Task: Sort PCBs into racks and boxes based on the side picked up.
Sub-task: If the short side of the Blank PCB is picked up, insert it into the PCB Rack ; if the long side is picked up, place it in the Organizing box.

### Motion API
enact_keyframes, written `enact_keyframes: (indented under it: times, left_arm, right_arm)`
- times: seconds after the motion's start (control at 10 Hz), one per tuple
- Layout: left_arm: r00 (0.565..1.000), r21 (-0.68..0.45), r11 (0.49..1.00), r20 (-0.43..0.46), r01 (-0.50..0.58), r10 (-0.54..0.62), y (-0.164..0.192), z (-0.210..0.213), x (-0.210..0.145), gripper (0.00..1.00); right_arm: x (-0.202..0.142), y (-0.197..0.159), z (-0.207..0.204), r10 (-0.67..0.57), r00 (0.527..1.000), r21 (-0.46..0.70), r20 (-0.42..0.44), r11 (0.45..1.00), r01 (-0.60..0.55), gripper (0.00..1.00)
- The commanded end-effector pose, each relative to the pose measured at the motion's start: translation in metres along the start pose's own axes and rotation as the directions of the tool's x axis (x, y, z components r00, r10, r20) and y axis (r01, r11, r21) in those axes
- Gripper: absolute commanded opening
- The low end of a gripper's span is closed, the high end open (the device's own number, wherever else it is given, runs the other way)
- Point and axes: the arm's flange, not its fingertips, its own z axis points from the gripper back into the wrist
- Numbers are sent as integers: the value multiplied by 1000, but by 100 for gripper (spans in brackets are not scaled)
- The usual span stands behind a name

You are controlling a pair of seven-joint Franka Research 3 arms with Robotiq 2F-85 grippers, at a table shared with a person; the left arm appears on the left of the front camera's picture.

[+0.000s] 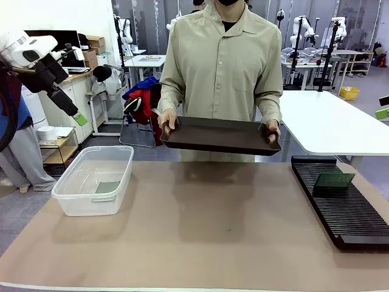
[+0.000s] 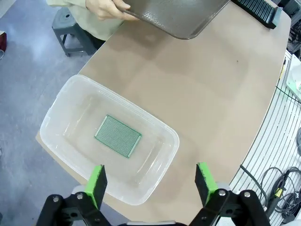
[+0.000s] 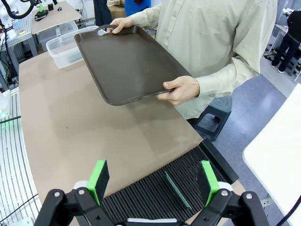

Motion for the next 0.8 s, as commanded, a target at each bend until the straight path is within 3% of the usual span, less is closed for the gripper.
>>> enact_keyframes:
  times: [0.0,0.7]
  left_arm:
    - [999,-17,999,38,37,-37,1,1,1,100]
    - [975,131,985,177,114,-136,-11,17,-1,100]
  right_arm:
    - [0,1,0,-2,1000,7,1,1000,2,100]
    - [0,1,0,-2,1000,7,1,1000,2,100]
